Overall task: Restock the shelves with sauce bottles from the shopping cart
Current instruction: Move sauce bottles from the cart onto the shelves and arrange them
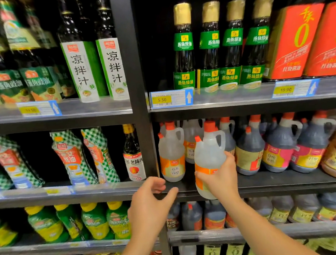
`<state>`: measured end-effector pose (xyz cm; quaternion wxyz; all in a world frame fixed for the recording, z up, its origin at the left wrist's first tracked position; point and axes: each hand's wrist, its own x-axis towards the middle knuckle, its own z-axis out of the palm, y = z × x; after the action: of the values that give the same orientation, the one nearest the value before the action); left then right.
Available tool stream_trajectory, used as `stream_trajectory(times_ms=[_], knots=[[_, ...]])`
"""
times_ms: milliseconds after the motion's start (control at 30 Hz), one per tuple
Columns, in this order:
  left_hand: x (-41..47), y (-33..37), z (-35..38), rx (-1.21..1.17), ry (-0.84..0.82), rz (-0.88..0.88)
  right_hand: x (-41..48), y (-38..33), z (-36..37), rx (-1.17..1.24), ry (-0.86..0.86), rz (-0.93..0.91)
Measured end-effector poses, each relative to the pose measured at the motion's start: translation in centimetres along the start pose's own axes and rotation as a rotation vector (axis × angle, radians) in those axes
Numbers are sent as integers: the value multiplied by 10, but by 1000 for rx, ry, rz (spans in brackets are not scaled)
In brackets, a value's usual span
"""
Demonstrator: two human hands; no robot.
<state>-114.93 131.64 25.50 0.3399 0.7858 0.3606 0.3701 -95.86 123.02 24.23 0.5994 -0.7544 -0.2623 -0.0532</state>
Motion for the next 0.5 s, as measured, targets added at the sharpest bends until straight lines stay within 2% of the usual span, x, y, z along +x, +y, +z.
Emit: stream_trajectory(times_ms=[100,300,400,500], knots=[[5,-10,-16,11,109,-5,1,8,16,-13,31,65],[22,-18,-17,-85,-108,7,3,19,38,-32,59,63],[30,-19,-10,-121,-129,8,7,26,44,-55,41,39],[35,-19,-5,-135,-156,38,8,27,49,-246,75,36]])
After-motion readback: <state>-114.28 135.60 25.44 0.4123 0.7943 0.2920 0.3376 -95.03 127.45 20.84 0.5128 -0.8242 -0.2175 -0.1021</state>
